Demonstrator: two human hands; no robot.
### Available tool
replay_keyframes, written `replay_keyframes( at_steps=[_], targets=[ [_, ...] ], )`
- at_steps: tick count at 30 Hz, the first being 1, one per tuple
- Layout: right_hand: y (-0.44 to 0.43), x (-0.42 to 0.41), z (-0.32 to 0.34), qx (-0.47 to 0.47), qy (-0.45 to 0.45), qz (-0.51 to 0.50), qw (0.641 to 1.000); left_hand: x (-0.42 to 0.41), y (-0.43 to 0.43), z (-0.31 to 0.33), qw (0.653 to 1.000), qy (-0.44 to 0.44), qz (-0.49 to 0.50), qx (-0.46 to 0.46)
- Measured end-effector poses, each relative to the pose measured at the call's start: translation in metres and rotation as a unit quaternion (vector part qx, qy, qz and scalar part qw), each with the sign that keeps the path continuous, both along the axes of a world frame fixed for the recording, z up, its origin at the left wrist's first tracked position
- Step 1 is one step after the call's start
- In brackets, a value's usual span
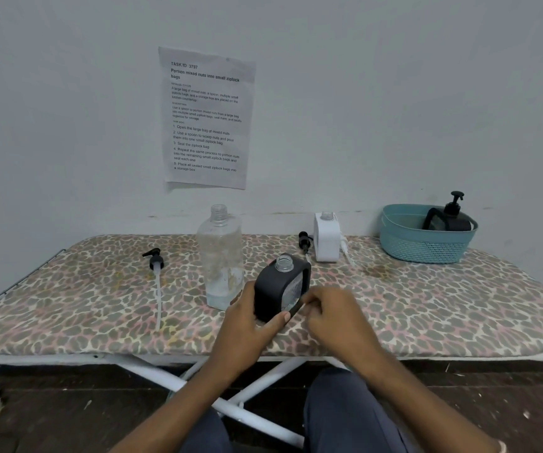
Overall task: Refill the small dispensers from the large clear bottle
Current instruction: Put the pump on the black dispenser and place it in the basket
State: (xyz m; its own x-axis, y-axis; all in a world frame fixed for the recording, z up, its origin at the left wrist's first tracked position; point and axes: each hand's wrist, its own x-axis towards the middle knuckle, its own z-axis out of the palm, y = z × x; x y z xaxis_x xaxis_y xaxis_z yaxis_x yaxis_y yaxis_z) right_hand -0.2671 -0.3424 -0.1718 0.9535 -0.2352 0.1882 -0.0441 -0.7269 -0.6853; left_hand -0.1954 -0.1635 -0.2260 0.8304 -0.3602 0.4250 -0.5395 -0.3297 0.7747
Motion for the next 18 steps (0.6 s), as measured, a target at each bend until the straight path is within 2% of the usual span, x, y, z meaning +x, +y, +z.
replay_keyframes(
  at_steps=[4,9,13,18],
  targets=[
    [-0.023,0.014,0.031,0.005,-0.071,-0.031,0.997,0.006,0.005,-0.001,1.0,0.014,-0.012,0.004],
    [-0.03,0.079,0.085,-0.073,-0.105,-0.012,0.992,0.01,0.005,-0.003,1.0,0.02,-0.014,0.004],
    [-0.031,0.163,0.103,-0.177,-0.002,-0.009,0.984,0.009,0.005,-0.004,1.0,0.018,-0.019,0.003],
    [-0.018,0.234,0.077,-0.32,0.083,0.031,0.943,0.008,0.005,-0.004,1.0,0.02,-0.024,-0.001]
  ],
)
